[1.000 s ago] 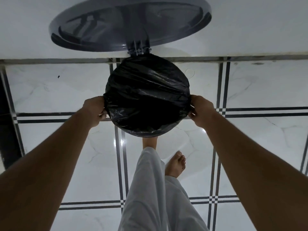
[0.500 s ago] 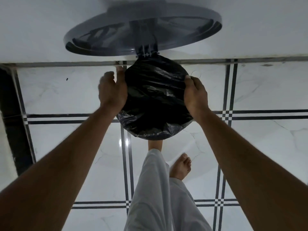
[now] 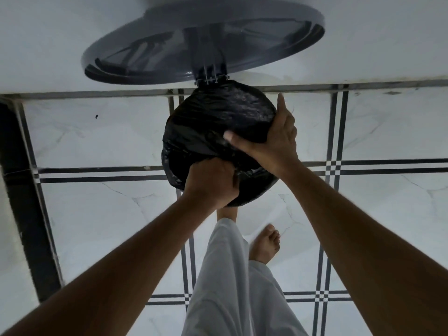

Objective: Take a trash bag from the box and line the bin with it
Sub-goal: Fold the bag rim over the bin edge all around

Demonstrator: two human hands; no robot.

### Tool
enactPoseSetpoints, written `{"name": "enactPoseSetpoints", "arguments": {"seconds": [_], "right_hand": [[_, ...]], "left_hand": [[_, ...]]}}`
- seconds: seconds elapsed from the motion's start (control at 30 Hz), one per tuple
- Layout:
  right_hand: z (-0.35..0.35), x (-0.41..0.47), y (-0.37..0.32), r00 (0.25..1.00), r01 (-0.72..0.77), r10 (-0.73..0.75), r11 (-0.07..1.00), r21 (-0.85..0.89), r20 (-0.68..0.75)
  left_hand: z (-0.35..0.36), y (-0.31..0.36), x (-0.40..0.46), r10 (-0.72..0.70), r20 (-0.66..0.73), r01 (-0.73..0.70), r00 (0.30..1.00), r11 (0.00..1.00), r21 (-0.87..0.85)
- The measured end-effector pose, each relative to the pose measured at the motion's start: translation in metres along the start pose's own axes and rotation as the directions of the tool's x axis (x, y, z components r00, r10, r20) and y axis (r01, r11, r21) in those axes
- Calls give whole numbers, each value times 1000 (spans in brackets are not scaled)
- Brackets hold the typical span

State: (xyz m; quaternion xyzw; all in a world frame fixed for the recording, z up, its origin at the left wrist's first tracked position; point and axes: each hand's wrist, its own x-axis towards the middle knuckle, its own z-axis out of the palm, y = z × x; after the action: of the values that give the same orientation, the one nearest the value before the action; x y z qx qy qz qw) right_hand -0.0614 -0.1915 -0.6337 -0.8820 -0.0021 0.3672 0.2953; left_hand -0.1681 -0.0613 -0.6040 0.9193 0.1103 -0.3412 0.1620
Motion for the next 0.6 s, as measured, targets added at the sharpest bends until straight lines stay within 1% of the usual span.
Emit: {"name": "enactPoseSetpoints", "arguments": {"seconds": [0.07,0.13,0.17,0.23,0.27,0.3,0.33,0.37,0.4,0.43,0.47,0.5,0.53,0.57,0.6], "right_hand": [[2,0,8,999,49,-48,991,-127,13],[8,1,13,997,52,-60,985,-167,-48],[11,1,14,992,42,-62,982,-183,-105],[16,1,12,978,20,-60,980,-199,-198],[18,2,10,974,10,-55,980,-199,-221],[19,3,7,971,0,-46,981,-192,-236],[20,4,6,969,-8,-37,984,-180,-245],[20,4,5,968,-6,-36,986,-165,-249],[20,5,5,968,1,-39,988,-152,-249],[20,4,6,968,11,-47,989,-144,-246],[20,5,8,969,23,-57,990,-142,-241],[19,5,9,969,33,-66,990,-141,-239],[19,5,10,968,41,-73,990,-135,-240],[19,5,11,967,44,-75,991,-127,-243],[20,6,10,966,45,-74,992,-119,-248]], "left_hand": [[-6,3,3,-62,35,66,997,990,-126],[-5,-4,5,-67,112,84,991,985,-149],[-3,-10,8,-47,184,67,982,992,-104],[0,-14,5,-18,382,13,924,1000,18],[1,-13,2,-12,443,-9,896,999,45],[-1,-10,-1,-1,436,-17,900,999,38],[-5,-5,-5,17,362,-18,932,1000,0],[-9,0,-9,54,220,-38,974,996,-77],[-11,5,-12,71,17,-68,997,985,-158],[-11,8,-12,75,-184,-116,980,968,-224],[-8,11,-9,61,-354,-162,933,951,-264],[-1,11,-3,29,-446,-187,894,931,-314],[7,11,6,-24,-458,-175,889,905,-387],[19,10,18,-74,-437,-147,897,880,-452],[28,9,29,-134,-371,-73,919,866,-495]]}}
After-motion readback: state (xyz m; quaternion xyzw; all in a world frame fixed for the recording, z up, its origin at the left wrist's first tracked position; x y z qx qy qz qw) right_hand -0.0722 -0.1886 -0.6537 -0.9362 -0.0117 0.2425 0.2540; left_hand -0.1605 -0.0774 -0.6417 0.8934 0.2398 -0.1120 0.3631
